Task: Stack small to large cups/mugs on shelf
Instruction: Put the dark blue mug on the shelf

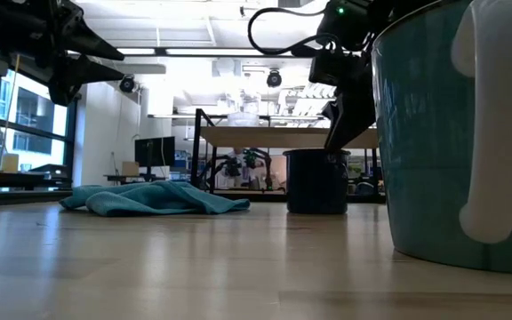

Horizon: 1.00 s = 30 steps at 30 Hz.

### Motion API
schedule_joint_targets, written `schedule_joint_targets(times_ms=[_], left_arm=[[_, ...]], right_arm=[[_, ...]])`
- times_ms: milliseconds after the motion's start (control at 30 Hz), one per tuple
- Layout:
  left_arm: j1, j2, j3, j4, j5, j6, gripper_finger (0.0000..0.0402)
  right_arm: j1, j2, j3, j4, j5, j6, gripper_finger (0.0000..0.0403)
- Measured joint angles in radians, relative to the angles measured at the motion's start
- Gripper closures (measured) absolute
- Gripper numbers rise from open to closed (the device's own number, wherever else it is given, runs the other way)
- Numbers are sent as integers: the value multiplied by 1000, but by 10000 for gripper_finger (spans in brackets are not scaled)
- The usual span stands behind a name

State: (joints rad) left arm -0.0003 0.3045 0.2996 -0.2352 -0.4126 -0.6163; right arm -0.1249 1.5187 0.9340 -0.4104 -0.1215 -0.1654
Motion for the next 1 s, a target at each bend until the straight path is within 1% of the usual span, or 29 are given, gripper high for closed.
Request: schedule_joint_targets(times_ms=[367,433,533,567,733,1000], left_arm=[[0,0,0,0,0,0,250],[0,0,0,0,0,0,250],[0,0,0,0,0,0,250],[0,0,0,0,0,0,250],[0,0,0,0,0,0,250],[0,0,0,0,0,0,250]], right_arm=[[0,15,0,19,7,9,343],[0,15,0,13,8,8,356],[0,14,0,6,11,8,390],[0,14,0,6,13,10,394],[0,14,0,8,59,33,398],[1,11,2,1,66,35,400]])
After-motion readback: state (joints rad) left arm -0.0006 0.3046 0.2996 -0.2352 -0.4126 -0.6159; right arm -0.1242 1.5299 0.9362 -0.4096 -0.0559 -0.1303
